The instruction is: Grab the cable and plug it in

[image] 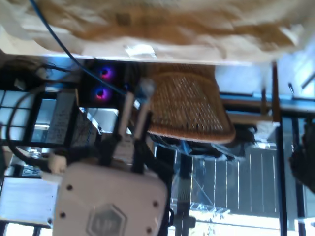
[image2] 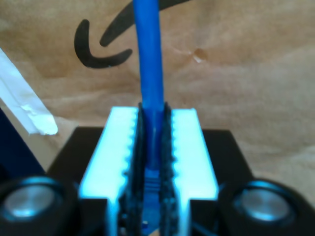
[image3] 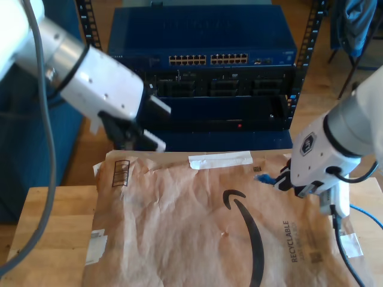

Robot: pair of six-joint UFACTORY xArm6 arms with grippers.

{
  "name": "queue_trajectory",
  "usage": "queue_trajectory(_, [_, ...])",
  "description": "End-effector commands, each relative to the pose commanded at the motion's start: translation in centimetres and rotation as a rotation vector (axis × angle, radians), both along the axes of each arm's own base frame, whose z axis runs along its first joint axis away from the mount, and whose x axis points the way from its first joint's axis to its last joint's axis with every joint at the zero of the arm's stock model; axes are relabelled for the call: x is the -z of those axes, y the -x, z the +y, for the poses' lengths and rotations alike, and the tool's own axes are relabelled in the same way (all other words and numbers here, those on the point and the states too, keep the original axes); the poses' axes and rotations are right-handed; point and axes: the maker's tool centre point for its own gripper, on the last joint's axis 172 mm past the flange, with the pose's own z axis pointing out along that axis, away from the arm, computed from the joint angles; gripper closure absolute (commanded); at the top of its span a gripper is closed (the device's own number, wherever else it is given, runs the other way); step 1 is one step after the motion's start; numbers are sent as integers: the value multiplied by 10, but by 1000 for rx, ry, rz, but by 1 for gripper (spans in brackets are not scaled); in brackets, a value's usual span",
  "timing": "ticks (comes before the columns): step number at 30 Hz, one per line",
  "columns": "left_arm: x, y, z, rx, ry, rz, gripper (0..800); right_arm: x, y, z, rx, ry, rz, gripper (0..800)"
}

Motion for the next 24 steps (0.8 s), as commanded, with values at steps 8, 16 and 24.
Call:
queue_trajectory(8, [-28, -10, -33, 68, 31, -53, 0, -32, -17, -5, 33, -174, 38, 798])
queue_trajectory(16, [-63, -14, -46, 71, 91, -100, 0, -50, -27, 5, -14, -292, 70, 798])
queue_trajectory(24, [-101, 2, -63, 108, 199, -46, 0, -63, -34, -2, -4, -376, 64, 798])
